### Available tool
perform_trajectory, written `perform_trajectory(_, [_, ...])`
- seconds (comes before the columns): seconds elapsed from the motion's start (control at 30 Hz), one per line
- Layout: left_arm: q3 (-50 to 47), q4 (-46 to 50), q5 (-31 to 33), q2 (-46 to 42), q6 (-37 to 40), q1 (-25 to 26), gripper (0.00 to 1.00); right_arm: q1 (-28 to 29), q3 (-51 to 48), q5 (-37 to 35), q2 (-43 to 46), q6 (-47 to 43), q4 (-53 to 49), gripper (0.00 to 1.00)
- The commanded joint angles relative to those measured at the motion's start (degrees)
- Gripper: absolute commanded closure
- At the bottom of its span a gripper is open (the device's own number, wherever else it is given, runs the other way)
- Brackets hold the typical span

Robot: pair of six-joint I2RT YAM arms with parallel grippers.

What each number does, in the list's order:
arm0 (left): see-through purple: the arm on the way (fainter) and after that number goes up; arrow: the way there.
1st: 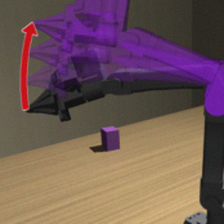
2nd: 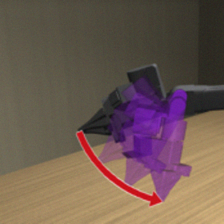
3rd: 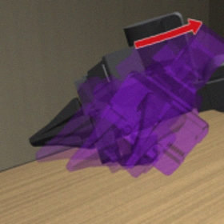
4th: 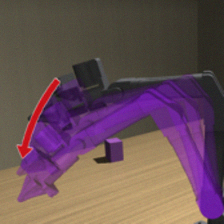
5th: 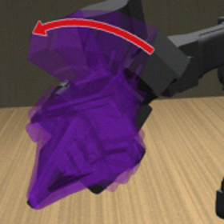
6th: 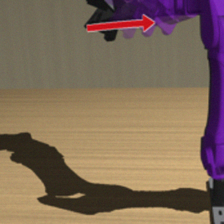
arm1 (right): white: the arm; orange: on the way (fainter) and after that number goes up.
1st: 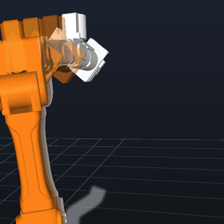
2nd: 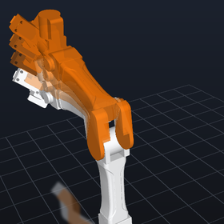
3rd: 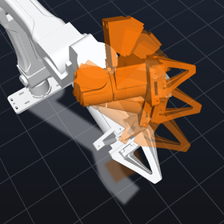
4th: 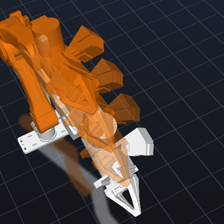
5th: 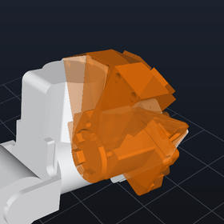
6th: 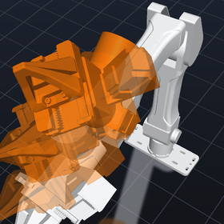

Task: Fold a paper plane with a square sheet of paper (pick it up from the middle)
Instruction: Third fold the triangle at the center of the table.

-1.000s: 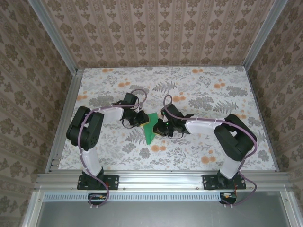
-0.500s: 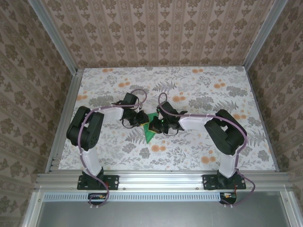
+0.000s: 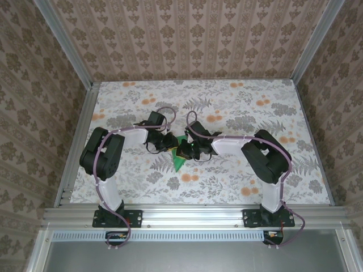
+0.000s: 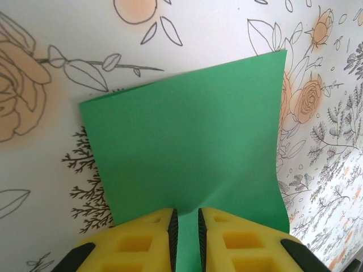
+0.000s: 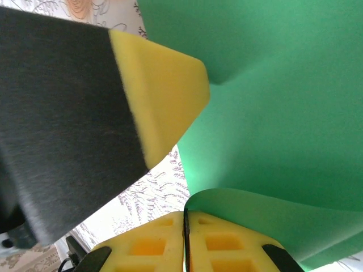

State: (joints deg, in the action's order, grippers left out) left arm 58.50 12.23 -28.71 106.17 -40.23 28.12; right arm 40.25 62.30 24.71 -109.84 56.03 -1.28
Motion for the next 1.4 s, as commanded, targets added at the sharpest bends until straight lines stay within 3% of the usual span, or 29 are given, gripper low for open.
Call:
perform_trajectory(0.0, [-0.6,0.8,-0.1,1.1,1.2,0.6,0.79,0.4,1.3,0.9,-1.6,-1.4,-2.6,0.89])
perform_trajectory(1.37, [-1.4,0.4,0.0,0.6,0.8,0.6,0.79,0.1,1.3,-2.2,-3.7,1.6,-0.4,0.87])
